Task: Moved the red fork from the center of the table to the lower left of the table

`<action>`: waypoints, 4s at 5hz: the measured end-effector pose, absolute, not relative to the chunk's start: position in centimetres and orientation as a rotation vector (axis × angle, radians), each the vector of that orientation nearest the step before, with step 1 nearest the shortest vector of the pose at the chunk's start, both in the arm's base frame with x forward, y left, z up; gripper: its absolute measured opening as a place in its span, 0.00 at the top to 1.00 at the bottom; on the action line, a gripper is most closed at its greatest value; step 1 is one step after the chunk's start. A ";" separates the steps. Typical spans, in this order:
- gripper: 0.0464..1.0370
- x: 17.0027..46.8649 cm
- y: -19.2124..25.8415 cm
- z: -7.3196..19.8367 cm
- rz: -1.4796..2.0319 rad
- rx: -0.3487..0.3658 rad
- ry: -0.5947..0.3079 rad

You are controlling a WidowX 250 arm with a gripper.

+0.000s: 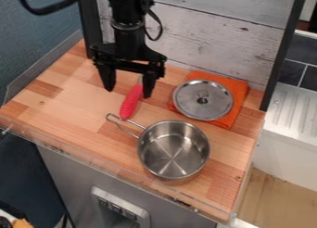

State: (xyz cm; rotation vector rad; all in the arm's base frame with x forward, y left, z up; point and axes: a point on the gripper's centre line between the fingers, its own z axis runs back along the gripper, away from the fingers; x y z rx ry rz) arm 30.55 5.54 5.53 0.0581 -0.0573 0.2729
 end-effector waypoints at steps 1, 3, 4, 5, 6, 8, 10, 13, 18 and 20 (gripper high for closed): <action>0.04 32.2 6.1 4.4 0.291 0.036 -0.073; 0.04 33.5 6.7 1.5 0.300 0.053 -0.032; 0.04 33.5 7.4 0.2 0.311 0.051 -0.004; 0.09 34.0 7.6 -0.1 0.310 0.047 -0.002; 0.39 34.2 7.5 -0.1 0.286 0.037 -0.014; 0.65 34.3 7.6 -0.1 0.239 0.024 -0.012; 0.65 31.5 12.3 3.1 0.236 0.031 -0.087; 0.65 27.3 19.5 2.1 0.236 0.092 -0.002; 0.58 28.4 20.7 0.0 0.047 0.080 -0.005; 0.04 27.6 20.5 3.3 0.026 0.053 -0.064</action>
